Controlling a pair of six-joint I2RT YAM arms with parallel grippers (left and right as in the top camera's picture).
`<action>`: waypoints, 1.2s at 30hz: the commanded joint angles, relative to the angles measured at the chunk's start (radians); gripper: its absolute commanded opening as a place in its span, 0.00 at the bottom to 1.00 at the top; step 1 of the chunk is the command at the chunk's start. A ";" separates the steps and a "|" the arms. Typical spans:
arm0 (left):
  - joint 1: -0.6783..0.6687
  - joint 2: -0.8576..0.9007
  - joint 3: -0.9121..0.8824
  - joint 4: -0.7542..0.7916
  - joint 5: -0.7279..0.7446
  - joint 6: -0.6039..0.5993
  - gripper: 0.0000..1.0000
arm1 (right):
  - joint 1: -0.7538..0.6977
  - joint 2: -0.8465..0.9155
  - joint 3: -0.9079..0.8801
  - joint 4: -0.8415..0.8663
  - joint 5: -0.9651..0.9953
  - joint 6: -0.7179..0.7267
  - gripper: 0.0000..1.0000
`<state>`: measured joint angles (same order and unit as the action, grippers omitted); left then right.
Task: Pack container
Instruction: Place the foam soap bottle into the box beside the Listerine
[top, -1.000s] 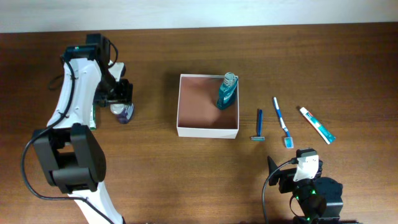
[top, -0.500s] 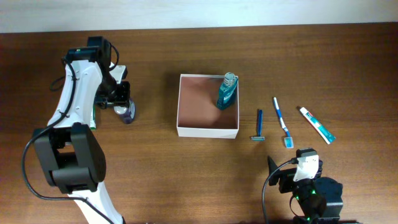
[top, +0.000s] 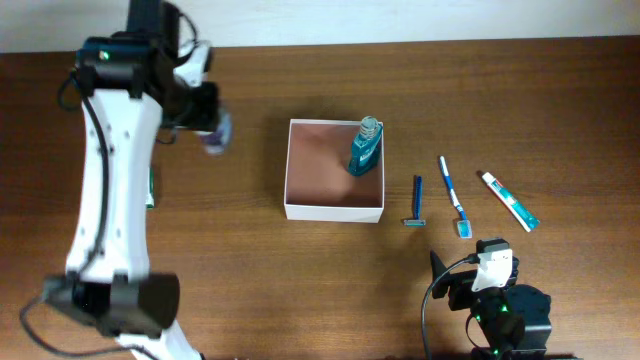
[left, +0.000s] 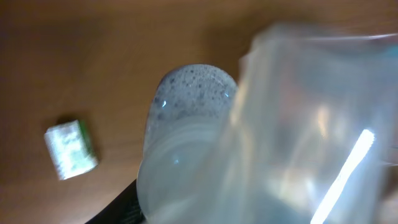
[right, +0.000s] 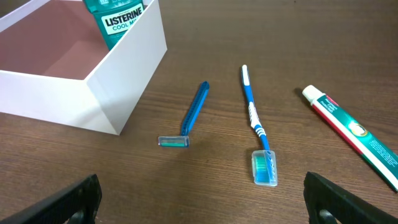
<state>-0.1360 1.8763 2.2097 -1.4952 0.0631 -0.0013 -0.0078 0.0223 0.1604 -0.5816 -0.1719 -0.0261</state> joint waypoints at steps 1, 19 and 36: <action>-0.134 -0.052 0.024 0.039 0.042 -0.106 0.13 | -0.006 -0.008 -0.006 -0.001 -0.009 0.009 0.99; -0.387 0.307 -0.037 0.293 -0.007 -0.186 0.12 | -0.006 -0.008 -0.006 -0.001 -0.009 0.009 0.99; -0.356 0.309 0.069 0.218 0.008 -0.156 0.85 | -0.006 -0.008 -0.006 -0.001 -0.009 0.009 0.99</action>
<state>-0.5194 2.2494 2.1941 -1.2339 0.0643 -0.1822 -0.0078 0.0223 0.1604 -0.5816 -0.1719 -0.0254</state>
